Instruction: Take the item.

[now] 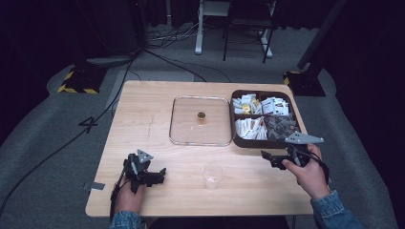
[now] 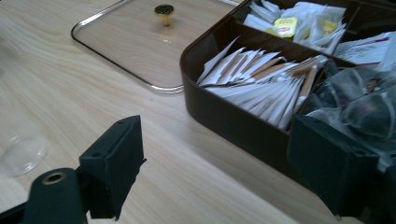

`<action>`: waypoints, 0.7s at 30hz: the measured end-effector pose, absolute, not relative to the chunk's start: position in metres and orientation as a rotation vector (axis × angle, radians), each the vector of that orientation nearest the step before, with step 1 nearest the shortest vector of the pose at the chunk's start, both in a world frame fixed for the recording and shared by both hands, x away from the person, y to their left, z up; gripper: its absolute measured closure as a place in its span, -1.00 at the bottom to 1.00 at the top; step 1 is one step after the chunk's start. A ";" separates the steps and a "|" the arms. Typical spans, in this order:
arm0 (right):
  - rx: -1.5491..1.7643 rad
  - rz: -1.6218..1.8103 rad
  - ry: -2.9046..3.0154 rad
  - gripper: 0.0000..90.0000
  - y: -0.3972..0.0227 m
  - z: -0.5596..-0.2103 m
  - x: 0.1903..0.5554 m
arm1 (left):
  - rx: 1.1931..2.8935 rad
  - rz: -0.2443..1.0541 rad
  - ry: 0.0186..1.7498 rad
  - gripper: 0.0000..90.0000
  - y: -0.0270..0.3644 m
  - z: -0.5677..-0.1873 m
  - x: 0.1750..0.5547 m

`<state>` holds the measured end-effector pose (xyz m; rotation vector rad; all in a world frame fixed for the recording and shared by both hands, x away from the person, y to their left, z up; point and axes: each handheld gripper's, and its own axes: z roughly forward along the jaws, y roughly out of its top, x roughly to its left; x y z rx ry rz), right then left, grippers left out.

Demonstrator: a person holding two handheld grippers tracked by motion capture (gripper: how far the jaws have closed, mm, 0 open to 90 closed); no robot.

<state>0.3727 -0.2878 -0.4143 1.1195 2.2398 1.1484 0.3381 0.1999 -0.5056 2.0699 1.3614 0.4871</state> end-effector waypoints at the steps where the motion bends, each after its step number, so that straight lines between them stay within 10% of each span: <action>1: 1.119 1.143 2.240 -0.58 -0.289 -0.412 0.375 | 2.068 0.487 1.362 -1.00 0.200 -0.506 0.338; 21: 1.176 1.159 2.157 -0.65 -0.313 -0.395 0.428 | 2.062 0.490 1.371 -1.00 0.199 -0.506 0.338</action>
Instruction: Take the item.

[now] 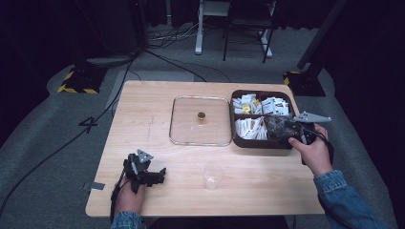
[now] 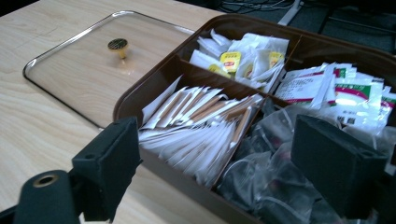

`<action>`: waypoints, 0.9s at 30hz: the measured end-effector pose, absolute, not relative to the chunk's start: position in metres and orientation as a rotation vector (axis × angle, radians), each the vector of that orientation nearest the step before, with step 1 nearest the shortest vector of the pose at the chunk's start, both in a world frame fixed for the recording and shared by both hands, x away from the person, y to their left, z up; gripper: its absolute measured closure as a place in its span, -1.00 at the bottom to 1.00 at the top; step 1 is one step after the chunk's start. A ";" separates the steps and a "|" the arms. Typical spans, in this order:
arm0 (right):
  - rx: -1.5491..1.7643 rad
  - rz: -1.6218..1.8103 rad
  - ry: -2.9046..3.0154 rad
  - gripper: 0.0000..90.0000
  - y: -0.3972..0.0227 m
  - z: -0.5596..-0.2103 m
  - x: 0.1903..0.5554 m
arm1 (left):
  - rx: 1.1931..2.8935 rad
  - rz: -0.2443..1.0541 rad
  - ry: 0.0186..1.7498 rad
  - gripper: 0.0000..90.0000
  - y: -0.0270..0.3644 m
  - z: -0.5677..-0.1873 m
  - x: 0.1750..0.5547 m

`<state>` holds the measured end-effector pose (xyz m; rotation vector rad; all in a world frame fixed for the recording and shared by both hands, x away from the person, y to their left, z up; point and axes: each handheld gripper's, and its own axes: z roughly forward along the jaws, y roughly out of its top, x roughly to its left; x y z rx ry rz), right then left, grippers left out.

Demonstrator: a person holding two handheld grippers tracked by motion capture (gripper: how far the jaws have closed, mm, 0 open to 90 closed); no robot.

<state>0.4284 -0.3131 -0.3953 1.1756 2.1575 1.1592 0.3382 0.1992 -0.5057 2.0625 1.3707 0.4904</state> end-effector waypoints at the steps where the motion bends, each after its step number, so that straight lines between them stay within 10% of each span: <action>1: 1.170 1.158 2.151 -0.65 -0.314 -0.395 0.431 | 2.065 0.492 1.369 -1.00 0.199 -0.506 0.338; 27: 1.390 0.960 2.140 -0.30 -0.349 -0.428 0.494 | 2.065 0.492 1.369 -1.00 0.199 -0.506 0.338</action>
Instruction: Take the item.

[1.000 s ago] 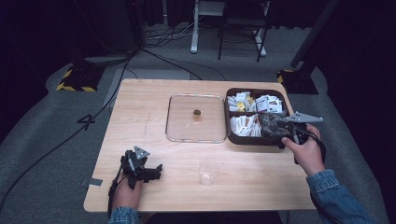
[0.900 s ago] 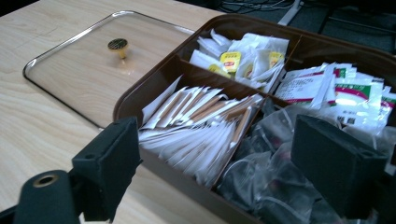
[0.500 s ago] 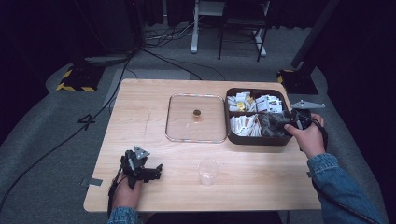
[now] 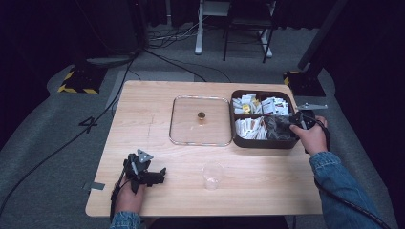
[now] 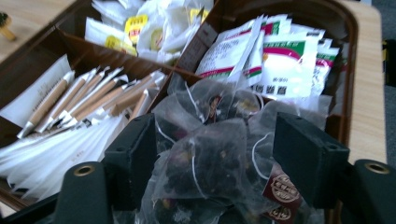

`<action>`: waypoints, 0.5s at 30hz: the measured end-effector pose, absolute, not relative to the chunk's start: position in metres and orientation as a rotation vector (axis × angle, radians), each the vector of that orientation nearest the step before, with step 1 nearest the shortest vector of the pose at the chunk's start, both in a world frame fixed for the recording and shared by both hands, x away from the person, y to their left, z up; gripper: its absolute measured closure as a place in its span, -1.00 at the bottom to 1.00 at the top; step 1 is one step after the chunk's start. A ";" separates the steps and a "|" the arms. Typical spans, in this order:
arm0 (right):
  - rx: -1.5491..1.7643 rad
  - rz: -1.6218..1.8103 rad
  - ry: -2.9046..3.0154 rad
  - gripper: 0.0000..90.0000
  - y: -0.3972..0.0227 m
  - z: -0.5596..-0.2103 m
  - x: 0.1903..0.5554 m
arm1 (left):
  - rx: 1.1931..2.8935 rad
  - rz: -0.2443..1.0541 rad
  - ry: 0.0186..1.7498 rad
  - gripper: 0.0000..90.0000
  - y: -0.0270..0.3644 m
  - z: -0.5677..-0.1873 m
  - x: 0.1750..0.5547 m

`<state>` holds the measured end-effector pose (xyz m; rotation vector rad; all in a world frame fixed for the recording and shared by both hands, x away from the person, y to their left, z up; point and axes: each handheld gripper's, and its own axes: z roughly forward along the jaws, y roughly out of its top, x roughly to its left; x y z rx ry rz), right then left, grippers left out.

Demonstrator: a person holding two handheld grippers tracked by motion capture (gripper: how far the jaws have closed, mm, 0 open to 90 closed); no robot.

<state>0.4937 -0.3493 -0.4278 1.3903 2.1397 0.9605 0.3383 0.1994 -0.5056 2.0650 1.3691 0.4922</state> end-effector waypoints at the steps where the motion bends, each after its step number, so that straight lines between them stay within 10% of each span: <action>1: 1.388 0.954 2.148 -0.28 -0.349 -0.430 0.494 | 2.065 0.492 1.369 -1.00 0.199 -0.506 0.338; 15: 1.353 0.847 2.241 0.31 -0.343 -0.441 0.495 | 2.064 0.492 1.370 -1.00 0.199 -0.506 0.338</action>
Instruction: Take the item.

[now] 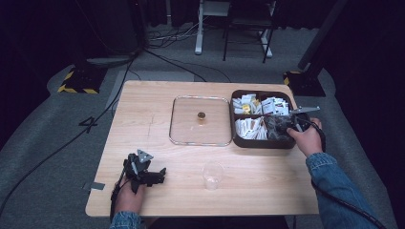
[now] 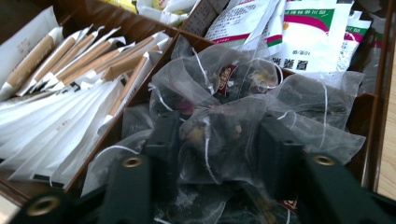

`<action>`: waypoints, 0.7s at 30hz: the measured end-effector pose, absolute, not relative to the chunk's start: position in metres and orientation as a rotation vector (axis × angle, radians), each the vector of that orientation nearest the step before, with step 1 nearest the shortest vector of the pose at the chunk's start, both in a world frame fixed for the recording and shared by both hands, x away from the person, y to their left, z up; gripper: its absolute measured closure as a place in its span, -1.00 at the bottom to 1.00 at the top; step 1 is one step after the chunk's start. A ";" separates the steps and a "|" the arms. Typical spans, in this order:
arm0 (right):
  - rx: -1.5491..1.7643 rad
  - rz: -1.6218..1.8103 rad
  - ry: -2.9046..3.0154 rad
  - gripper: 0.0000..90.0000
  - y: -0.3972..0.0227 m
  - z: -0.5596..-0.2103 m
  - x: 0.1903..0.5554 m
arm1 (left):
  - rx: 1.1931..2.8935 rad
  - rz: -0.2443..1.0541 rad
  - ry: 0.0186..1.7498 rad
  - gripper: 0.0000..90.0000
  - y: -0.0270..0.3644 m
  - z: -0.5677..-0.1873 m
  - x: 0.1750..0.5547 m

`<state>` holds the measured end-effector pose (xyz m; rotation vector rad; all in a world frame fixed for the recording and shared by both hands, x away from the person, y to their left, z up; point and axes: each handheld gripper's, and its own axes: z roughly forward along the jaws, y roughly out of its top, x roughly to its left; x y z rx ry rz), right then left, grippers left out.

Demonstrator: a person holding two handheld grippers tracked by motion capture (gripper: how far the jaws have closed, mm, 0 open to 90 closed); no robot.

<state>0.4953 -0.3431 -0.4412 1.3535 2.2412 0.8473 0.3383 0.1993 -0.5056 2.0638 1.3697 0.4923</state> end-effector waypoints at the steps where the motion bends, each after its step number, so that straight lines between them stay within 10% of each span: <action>1: 1.348 0.838 2.247 0.36 -0.343 -0.441 0.495 | 2.065 0.492 1.369 -1.00 0.199 -0.506 0.338; 21: 1.338 0.913 2.192 0.66 -0.351 -0.430 0.488 | 2.064 0.492 1.370 -1.00 0.199 -0.506 0.338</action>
